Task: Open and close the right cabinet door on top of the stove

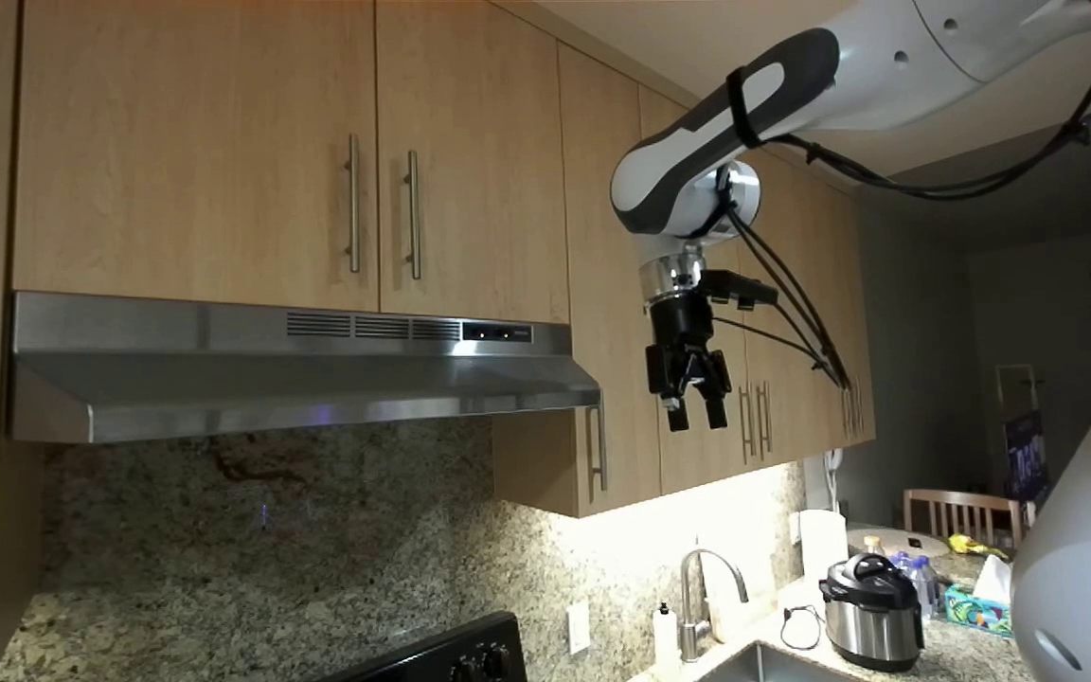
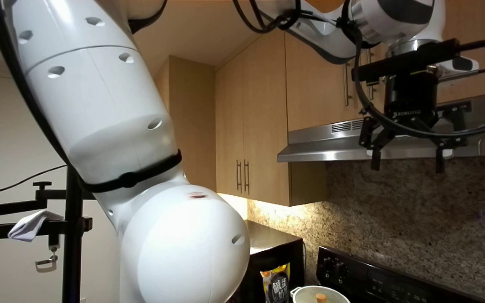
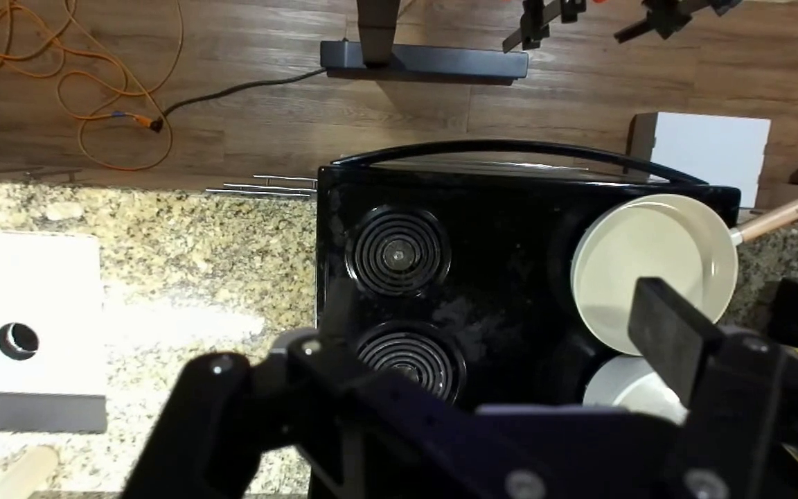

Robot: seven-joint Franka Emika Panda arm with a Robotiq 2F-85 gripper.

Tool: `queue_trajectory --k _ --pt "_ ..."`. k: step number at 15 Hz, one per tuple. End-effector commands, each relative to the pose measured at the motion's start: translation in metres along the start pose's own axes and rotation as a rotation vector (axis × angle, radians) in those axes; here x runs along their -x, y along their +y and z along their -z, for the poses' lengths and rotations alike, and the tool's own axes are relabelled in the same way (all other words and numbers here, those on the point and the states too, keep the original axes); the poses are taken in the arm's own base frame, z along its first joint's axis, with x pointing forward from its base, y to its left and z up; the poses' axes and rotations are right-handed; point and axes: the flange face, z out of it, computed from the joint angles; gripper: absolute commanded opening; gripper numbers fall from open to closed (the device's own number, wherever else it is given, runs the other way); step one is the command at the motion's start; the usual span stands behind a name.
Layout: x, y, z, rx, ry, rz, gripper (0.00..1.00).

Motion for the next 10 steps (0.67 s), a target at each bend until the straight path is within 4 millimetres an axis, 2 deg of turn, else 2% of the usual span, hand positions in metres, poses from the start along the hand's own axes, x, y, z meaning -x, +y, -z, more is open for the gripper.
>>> queue_trajectory --k 1,6,10 --pt "0.0 0.001 0.002 0.0 0.001 -0.001 1.0" --pt "-0.002 -0.011 -0.019 -0.026 0.061 -0.037 1.0" --pt "-0.013 -0.029 -0.035 -0.042 0.107 -0.003 1.0"
